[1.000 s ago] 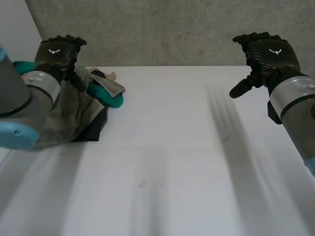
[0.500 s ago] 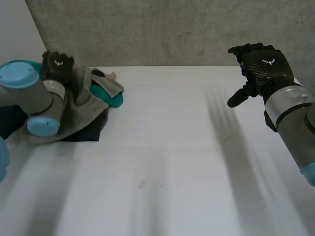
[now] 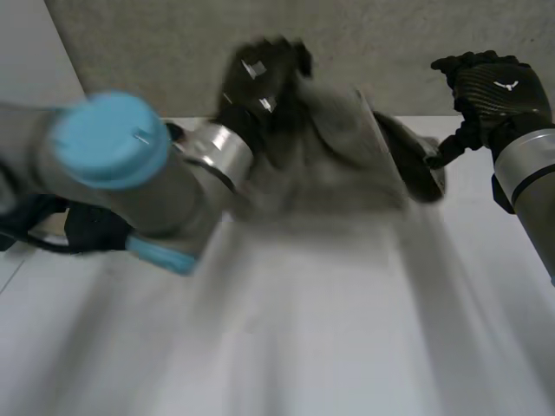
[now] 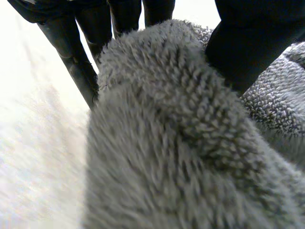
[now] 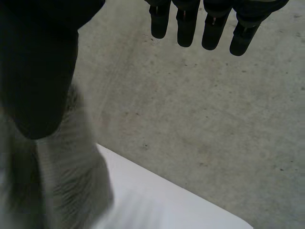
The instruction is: Fold the laundry.
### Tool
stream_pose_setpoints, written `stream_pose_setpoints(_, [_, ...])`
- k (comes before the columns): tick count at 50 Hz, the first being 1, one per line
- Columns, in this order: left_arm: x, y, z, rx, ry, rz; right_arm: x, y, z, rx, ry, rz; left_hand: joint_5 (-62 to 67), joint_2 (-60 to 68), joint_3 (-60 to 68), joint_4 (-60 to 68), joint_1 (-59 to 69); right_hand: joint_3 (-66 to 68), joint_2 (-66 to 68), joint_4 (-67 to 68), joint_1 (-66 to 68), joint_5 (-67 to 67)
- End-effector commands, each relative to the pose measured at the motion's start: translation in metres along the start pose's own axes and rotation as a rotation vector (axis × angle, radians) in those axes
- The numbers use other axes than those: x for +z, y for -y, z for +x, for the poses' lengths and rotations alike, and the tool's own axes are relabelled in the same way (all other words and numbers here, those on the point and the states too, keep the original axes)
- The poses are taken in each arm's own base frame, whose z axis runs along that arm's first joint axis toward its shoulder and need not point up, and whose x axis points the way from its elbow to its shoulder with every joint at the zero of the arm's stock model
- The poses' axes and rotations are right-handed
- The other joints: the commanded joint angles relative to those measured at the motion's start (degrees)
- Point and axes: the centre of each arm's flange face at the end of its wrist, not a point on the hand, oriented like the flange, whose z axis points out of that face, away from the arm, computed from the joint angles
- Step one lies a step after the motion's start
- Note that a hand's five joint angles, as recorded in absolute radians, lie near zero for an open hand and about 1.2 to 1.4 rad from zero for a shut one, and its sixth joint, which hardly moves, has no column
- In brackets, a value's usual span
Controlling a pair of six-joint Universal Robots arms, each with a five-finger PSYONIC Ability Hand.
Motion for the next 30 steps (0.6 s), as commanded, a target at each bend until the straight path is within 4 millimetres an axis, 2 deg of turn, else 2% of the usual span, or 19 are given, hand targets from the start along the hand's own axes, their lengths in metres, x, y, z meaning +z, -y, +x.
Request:
stream_pose_setpoints(1, [-0.014,-0.087,0.018,0.044,-0.027,-0.215,0.003,-0.001,0.010,-0.001,-0.028,-0.008,-22.3,-28.2,-27.7,-29.5,-19.9,-1.8,-2.0,-1.8,-2.6,-2.6])
stream_pose_setpoints(2, [-0.017,-0.090,0.017,0.084,-0.030,-0.243,0.004,-0.001,0.011,-0.003,-0.030,-0.006,-32.6,-38.4,-37.9,-39.7,-30.1,-1.8,-2.0,-1.8,-2.6,-2.6])
stream_pose_setpoints(6, [-0.025,-0.091,0.015,0.178,-0.042,-0.300,0.004,-0.001,0.010,-0.012,-0.018,-0.010,-47.8,-53.7,-53.1,-54.9,-45.3,-1.8,-2.0,-1.8,-2.6,-2.6])
stream_pose_setpoints(9, [-0.022,-0.067,0.004,0.216,-0.021,-0.275,0.005,-0.002,0.007,-0.029,0.006,-0.010,-49.1,-55.0,-54.5,-56.3,-46.7,-1.8,-2.0,-1.8,-2.6,-2.6])
stream_pose_setpoints(10, [-0.023,-0.052,-0.006,0.229,0.003,-0.262,0.004,-0.002,0.004,-0.045,0.027,-0.010,-50.1,-56.0,-55.5,-57.3,-47.7,-1.8,-2.0,-1.8,-2.6,-2.6])
stream_pose_setpoints(11, [-0.024,-0.044,-0.011,0.234,0.014,-0.257,0.004,-0.003,0.002,-0.052,0.040,-0.013,-50.3,-56.2,-55.7,-57.5,-47.9,-1.8,-2.0,-1.8,-2.6,-2.6])
stream_pose_setpoints(13, [-0.027,-0.035,-0.023,0.247,0.041,-0.251,0.002,-0.005,-0.002,-0.071,0.070,-0.024,-50.8,-56.7,-56.2,-58.0,-48.4,-1.8,-2.0,-1.8,-2.6,-2.6])
stream_pose_setpoints(14, [-0.029,-0.030,-0.037,0.257,0.073,-0.250,0.000,-0.008,-0.005,-0.095,0.100,-0.043,-50.8,-56.7,-56.2,-58.0,-48.4,-1.8,-2.0,-1.8,-2.6,-2.6])
stream_pose_setpoints(17, [-0.031,-0.029,-0.059,0.270,0.121,-0.262,-0.002,-0.018,-0.011,-0.140,0.147,-0.089,-50.8,-56.7,-56.2,-58.0,-48.4,-1.8,-2.0,-1.8,-2.6,-2.6])
stream_pose_setpoints(18, [-0.031,-0.032,-0.075,0.274,0.153,-0.275,-0.002,-0.028,-0.014,-0.173,0.178,-0.127,-50.0,-55.9,-55.3,-57.1,-47.6,-1.8,-2.0,-1.8,-2.6,-2.6])
stream_pose_setpoints(21, [-0.032,-0.044,-0.099,0.291,0.201,-0.309,-0.001,-0.043,-0.017,-0.212,0.205,-0.178,-49.3,-55.2,-54.7,-56.5,-46.9,-1.8,-2.0,-1.8,-2.6,-2.6])
stream_pose_setpoints(22, [-0.033,-0.059,-0.116,0.314,0.228,-0.344,0.000,-0.052,-0.019,-0.234,0.216,-0.203,-48.8,-54.7,-54.2,-56.0,-46.4,-1.8,-2.0,-1.8,-2.6,-2.6])
stream_pose_setpoints(25, [-0.034,-0.082,-0.138,0.374,0.252,-0.401,-0.002,-0.061,-0.027,-0.261,0.242,-0.223,-48.0,-53.9,-53.3,-55.1,-45.5,-1.8,-2.0,-1.8,-2.6,-2.6])
stream_pose_setpoints(26, [-0.035,-0.095,-0.152,0.426,0.261,-0.433,-0.005,-0.064,-0.037,-0.274,0.272,-0.229,-47.8,-53.7,-53.1,-54.9,-45.4,-1.8,-2.0,-1.8,-2.6,-2.6])
stream_pose_setpoints(28, [-0.035,-0.106,-0.165,0.479,0.261,-0.459,-0.009,-0.067,-0.046,-0.287,0.298,-0.231,-46.6,-52.5,-52.0,-53.8,-44.2,-1.8,-2.0,-1.8,-2.6,-2.6])
stream_pose_setpoints(30, [-0.036,-0.120,-0.188,0.571,0.281,-0.492,-0.012,-0.068,-0.051,-0.299,0.312,-0.234,-44.3,-50.2,-49.6,-51.4,-41.8,-1.8,-2.0,-1.8,-2.6,-2.6])
